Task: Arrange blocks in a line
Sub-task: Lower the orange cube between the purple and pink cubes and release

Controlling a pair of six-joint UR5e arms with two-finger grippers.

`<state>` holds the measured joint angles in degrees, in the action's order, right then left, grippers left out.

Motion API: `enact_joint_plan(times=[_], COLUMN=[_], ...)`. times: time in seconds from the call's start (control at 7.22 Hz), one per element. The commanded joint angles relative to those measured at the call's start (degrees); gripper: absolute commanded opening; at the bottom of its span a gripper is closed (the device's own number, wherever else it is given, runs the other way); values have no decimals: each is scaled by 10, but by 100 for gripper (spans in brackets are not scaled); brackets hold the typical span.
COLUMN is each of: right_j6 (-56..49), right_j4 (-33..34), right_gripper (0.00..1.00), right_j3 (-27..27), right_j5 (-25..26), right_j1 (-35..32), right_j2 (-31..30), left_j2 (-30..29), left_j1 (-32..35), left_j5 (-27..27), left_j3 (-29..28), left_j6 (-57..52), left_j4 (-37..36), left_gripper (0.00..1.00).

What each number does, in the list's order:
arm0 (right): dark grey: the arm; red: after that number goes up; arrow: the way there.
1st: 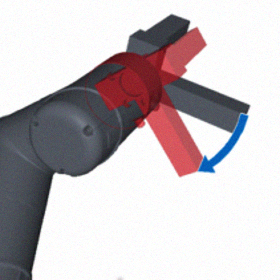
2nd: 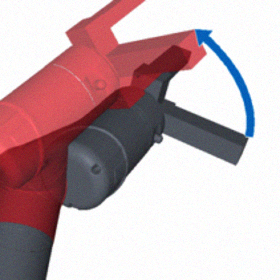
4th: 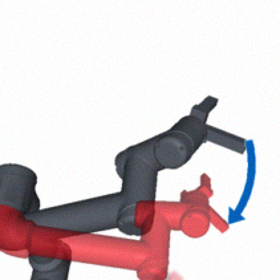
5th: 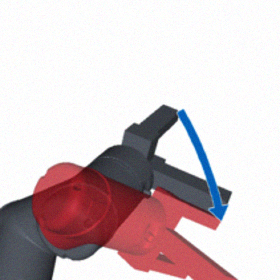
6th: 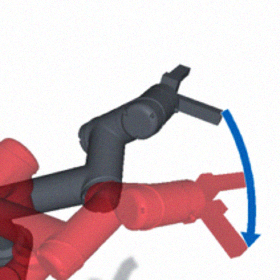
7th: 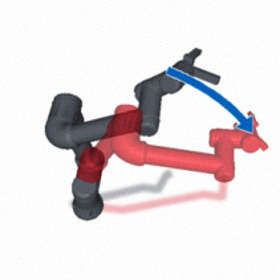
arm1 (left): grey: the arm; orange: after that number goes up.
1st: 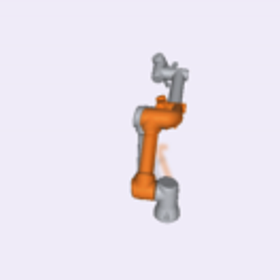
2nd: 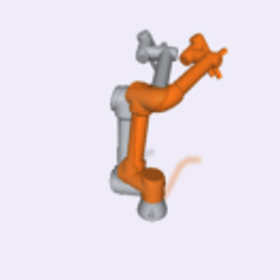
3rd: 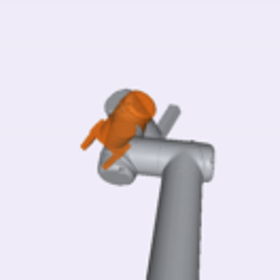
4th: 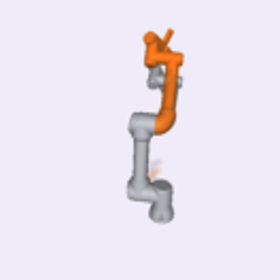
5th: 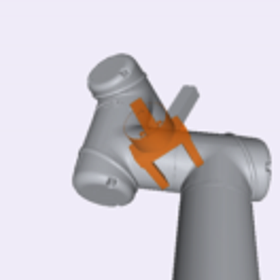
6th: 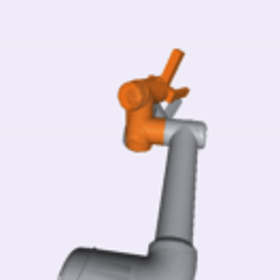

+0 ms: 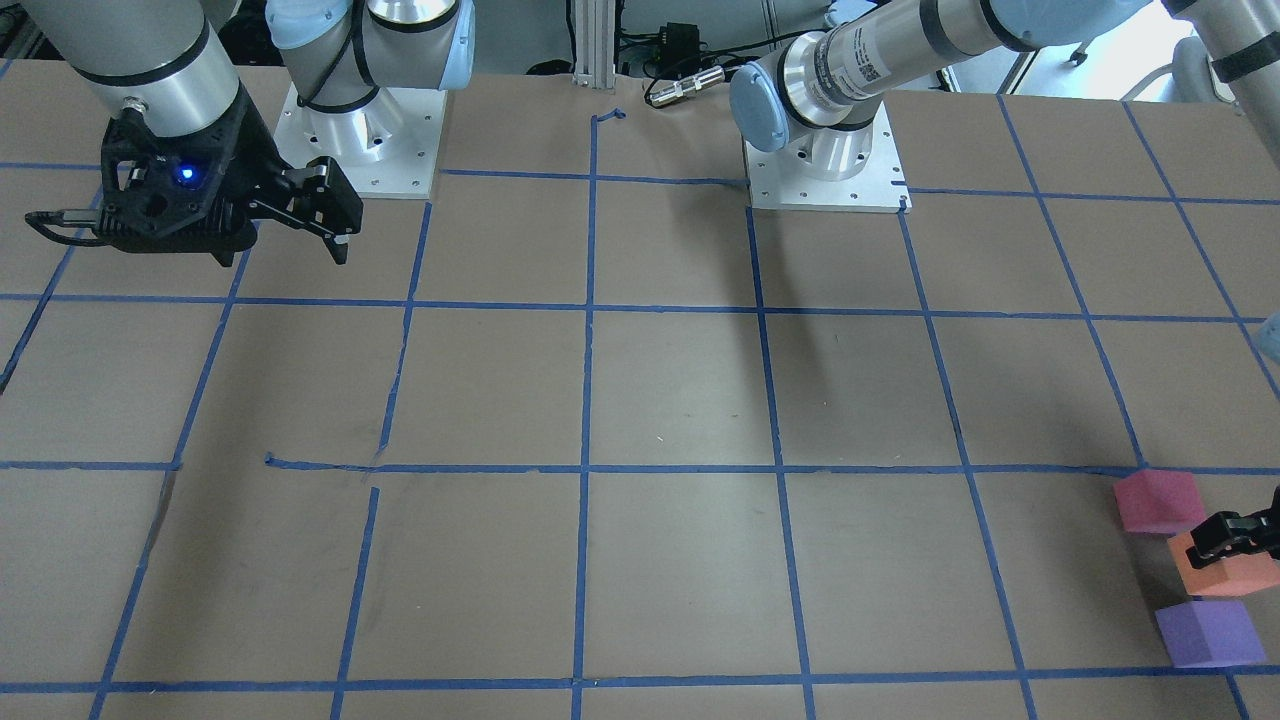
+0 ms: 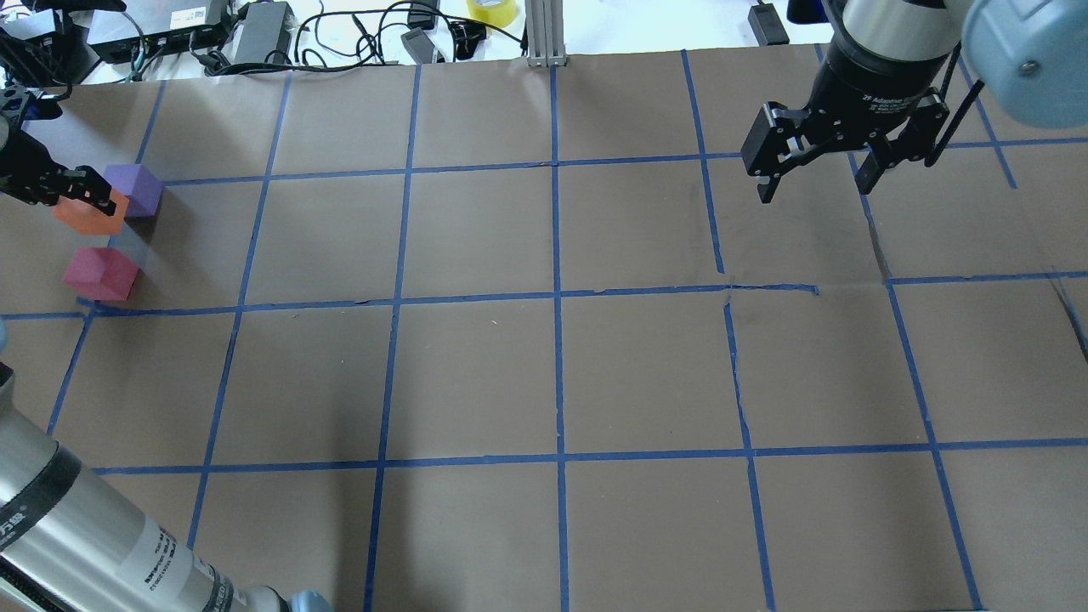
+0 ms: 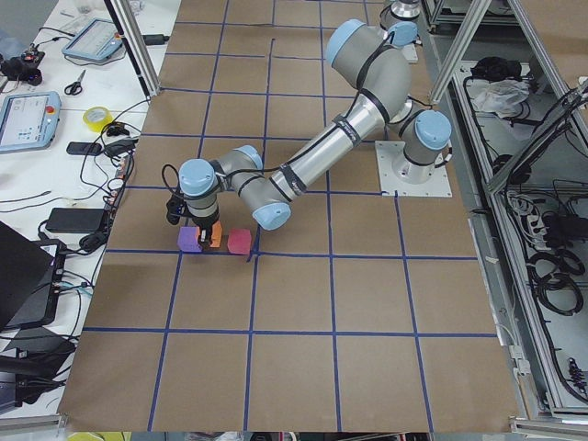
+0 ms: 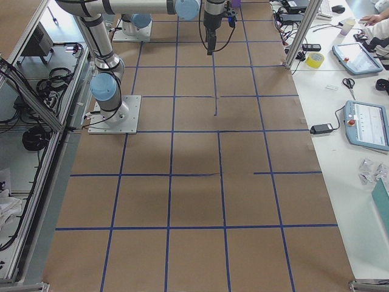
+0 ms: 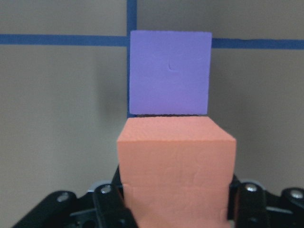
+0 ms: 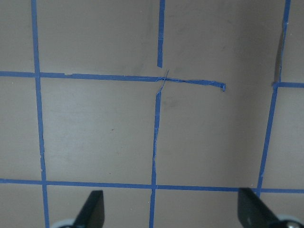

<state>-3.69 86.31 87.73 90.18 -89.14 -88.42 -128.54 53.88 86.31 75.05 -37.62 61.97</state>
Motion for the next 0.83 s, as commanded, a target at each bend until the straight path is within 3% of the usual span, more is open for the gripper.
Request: enact_joint_plan(times=[0.0,0.69], right_j6=[0,-1], right_j4=[0,1], right_gripper=[100,100], right_j3=[2,3], right_j5=[0,0], right_j1=[0,-1], right_j2=[0,-3], left_j2=[-3,-6], left_j1=[0,1], left_j5=[0,0], left_j3=[1,19], left_j6=[-1,-8], left_j4=[-2,-9], left_gripper=[8,8])
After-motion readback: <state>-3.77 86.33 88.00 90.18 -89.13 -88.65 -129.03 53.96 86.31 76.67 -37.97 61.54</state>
